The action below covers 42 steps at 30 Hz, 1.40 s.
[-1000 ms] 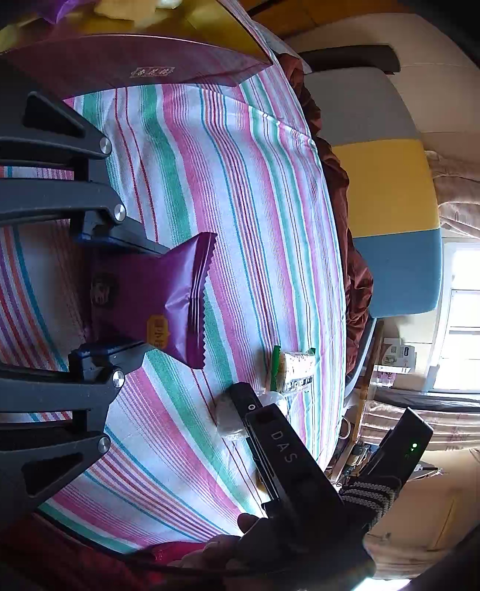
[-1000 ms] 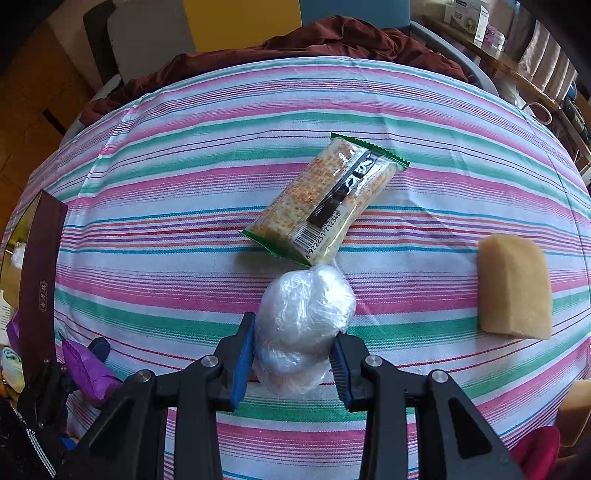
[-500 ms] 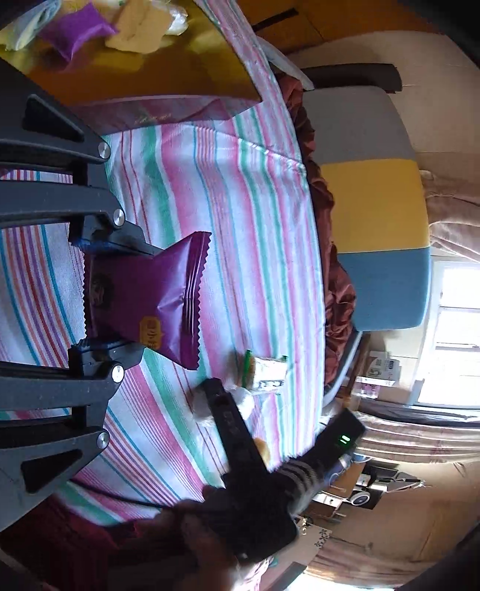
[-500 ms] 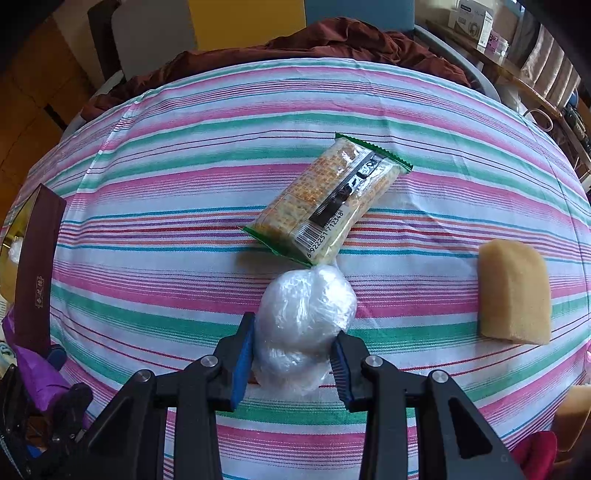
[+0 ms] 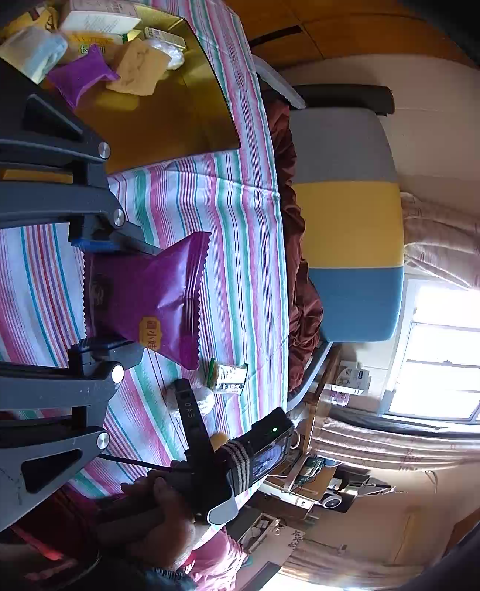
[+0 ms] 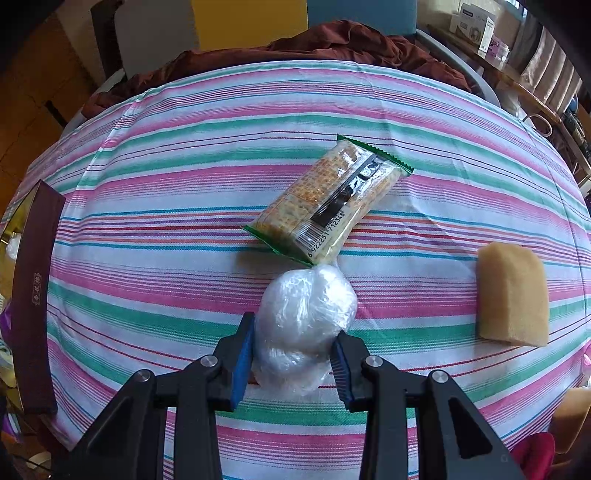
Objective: Organize objects
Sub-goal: 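Carry the purple packet toward the gold box with the left tool while the right tool holds the cotton ball, then lower the purple packet into the gold box and open the left tool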
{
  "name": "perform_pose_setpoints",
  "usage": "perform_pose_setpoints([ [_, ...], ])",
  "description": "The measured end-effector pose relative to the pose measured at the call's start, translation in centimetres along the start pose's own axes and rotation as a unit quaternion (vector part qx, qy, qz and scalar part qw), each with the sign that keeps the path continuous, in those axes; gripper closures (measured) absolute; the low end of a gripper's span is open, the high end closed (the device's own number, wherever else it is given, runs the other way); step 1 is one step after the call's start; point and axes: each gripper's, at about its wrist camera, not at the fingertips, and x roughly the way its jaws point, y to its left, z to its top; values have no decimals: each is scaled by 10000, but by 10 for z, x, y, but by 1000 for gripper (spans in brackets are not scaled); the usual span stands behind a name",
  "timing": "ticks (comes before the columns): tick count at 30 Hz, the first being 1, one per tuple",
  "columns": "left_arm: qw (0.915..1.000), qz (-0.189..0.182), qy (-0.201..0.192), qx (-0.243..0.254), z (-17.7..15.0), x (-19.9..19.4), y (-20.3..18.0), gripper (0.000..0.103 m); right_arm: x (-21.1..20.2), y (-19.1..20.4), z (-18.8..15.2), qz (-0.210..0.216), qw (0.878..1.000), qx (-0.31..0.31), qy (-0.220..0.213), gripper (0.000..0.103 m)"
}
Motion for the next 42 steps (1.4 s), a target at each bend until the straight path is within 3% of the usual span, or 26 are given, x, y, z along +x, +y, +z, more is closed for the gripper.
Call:
perform_pose_setpoints([
  [12, 9985, 60, 117, -528, -10, -21, 46, 68, 0, 1, 0, -50, 10000, -56, -35, 65],
  [18, 9949, 101, 126, -994, -18, -38, 88, 68, -3, 6, -6, -97, 9999, -92, -54, 65],
  [25, 9778, 506, 39, -2034, -37, -81, 177, 68, -2, 11, -5, -170, 9997, -160, -61, 65],
  [30, 9552, 825, 104, -2840, -61, -103, 239, 68, -2, 14, -6, -213, 9995, -205, -64, 65],
  [35, 9405, 699, 148, -3321, -65, -101, 266, 68, -1, 13, -3, -252, 9993, -250, -65, 65],
  [38, 9423, 488, 174, -3308, -50, -90, 265, 68, 1, 10, -1, -259, 9993, -260, -66, 65],
  [42, 9518, 212, 238, -3051, -18, -63, 252, 68, 1, 11, -2, -260, 9993, -252, -67, 65],
])
